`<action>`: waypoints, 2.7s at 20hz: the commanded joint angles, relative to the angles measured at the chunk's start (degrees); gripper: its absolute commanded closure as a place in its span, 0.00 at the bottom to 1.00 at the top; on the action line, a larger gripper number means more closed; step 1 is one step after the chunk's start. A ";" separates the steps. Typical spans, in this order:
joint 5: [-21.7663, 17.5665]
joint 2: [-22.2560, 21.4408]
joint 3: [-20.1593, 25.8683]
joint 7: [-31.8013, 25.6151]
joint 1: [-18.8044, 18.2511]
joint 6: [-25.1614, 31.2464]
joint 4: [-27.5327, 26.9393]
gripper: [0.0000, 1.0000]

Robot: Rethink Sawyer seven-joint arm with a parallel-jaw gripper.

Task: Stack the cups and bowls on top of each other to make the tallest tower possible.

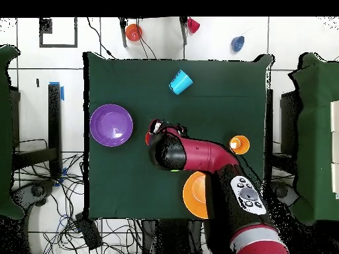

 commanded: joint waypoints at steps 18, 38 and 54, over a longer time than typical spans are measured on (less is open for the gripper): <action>-2.94 11.81 -2.35 3.73 2.80 -5.21 -3.57 0.00; -2.15 4.60 0.07 3.09 2.02 -0.76 -1.73 0.00; -3.99 3.46 -0.49 0.07 -1.08 3.88 2.64 0.00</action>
